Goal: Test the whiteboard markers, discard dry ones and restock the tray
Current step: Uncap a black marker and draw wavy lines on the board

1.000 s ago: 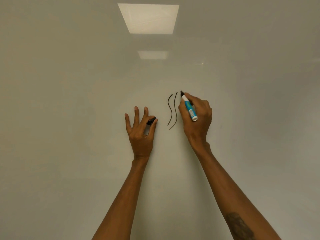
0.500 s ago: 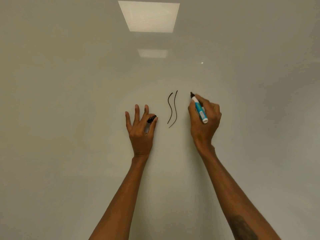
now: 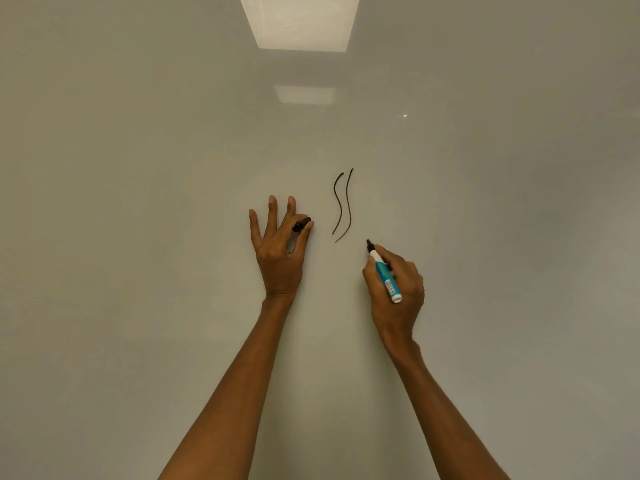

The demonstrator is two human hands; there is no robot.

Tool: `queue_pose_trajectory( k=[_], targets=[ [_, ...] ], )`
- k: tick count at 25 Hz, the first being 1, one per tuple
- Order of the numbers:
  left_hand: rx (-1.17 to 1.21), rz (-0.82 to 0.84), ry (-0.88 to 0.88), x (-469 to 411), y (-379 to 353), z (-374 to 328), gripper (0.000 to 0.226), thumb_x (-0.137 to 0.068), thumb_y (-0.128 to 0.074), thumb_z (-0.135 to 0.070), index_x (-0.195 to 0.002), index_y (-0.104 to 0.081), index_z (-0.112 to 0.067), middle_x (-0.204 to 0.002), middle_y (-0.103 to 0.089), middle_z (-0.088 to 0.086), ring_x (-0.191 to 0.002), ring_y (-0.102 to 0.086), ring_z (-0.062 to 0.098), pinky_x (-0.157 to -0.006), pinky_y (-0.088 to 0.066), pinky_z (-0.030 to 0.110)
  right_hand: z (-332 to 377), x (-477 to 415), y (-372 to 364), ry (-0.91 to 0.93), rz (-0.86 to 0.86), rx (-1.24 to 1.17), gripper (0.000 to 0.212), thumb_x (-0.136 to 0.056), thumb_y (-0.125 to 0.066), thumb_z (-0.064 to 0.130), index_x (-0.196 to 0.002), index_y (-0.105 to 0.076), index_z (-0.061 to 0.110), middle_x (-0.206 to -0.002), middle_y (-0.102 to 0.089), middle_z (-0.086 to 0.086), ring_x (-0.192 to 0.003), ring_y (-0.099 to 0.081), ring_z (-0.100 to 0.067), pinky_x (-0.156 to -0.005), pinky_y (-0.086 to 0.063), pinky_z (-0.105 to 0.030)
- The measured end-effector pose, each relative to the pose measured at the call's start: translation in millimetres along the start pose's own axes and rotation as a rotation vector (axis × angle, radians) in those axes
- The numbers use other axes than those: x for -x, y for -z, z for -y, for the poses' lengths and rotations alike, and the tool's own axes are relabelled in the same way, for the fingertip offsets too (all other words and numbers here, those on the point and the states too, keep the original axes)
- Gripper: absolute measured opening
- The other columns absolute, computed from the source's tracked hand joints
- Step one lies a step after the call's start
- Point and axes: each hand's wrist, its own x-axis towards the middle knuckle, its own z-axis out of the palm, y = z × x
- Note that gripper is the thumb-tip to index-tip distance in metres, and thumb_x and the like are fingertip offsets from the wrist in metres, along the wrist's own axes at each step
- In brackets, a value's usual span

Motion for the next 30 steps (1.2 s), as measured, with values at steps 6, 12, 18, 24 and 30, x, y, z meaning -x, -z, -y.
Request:
queue_pose_trajectory(
  k=[6, 12, 18, 24, 30],
  targets=[
    [0.216, 0.16, 0.191, -3, 20, -11, 0.024, -0.092, -0.068, -0.021, -0.115, -0.068, -0.012, -0.141, -0.056, -0.002, -0.146, -0.033, 0.015, -0.125, -0.012, 0.048, 32, 10, 17, -0.559, 0.185, -0.64, 0.021, -0.093, -0.065, 0.015, -0.114, -0.066, 0.013, -0.105, -0.072, -0.008, -0.086, -0.07, -0.021, -0.08, -0.058, -0.034],
    [0.521, 0.154, 0.693, -3, 62, -37, 0.022, -0.094, -0.066, -0.026, -0.116, -0.071, -0.025, -0.13, -0.065, -0.011, -0.133, -0.048, 0.002, -0.117, -0.035, 0.04, 47, 34, 14, -0.888, 0.291, -0.975, 0.03, -0.099, -0.049, 0.022, -0.122, -0.064, 0.01, -0.114, -0.071, -0.018, -0.097, -0.068, -0.029, -0.092, -0.05, -0.042],
    [0.733, 0.0, 1.0, 24, 105, -40, 0.029, -0.099, -0.058, -0.026, -0.124, -0.064, -0.011, -0.106, -0.075, 0.009, -0.105, -0.071, 0.021, -0.103, -0.05, 0.039, 69, 73, -5, -0.979, 0.377, -1.036, 0.028, -0.098, -0.053, 0.017, -0.119, -0.064, 0.002, -0.113, -0.071, -0.019, -0.109, -0.068, -0.033, -0.098, -0.051, -0.048],
    [0.8, -0.036, 1.212, 49, 134, -29, 0.035, -0.102, -0.052, -0.03, -0.123, -0.064, -0.005, -0.108, -0.074, 0.013, -0.103, -0.072, 0.026, -0.101, -0.053, 0.042, 88, 103, -22, -0.941, 0.483, -0.964, 0.019, -0.095, -0.06, 0.016, -0.109, -0.071, 0.01, -0.107, -0.074, -0.012, -0.103, -0.07, -0.028, -0.091, -0.056, -0.043],
    [0.774, 0.003, 1.242, 70, 156, -24, 0.037, -0.102, -0.051, -0.031, -0.125, -0.064, -0.006, -0.109, -0.074, 0.015, -0.104, -0.071, 0.028, -0.095, -0.056, 0.038, 97, 130, -41, -0.949, 0.516, -0.885, 0.015, -0.094, -0.062, 0.014, -0.106, -0.072, 0.016, -0.106, -0.074, -0.008, -0.095, -0.072, -0.025, -0.086, -0.059, -0.037]
  ],
)
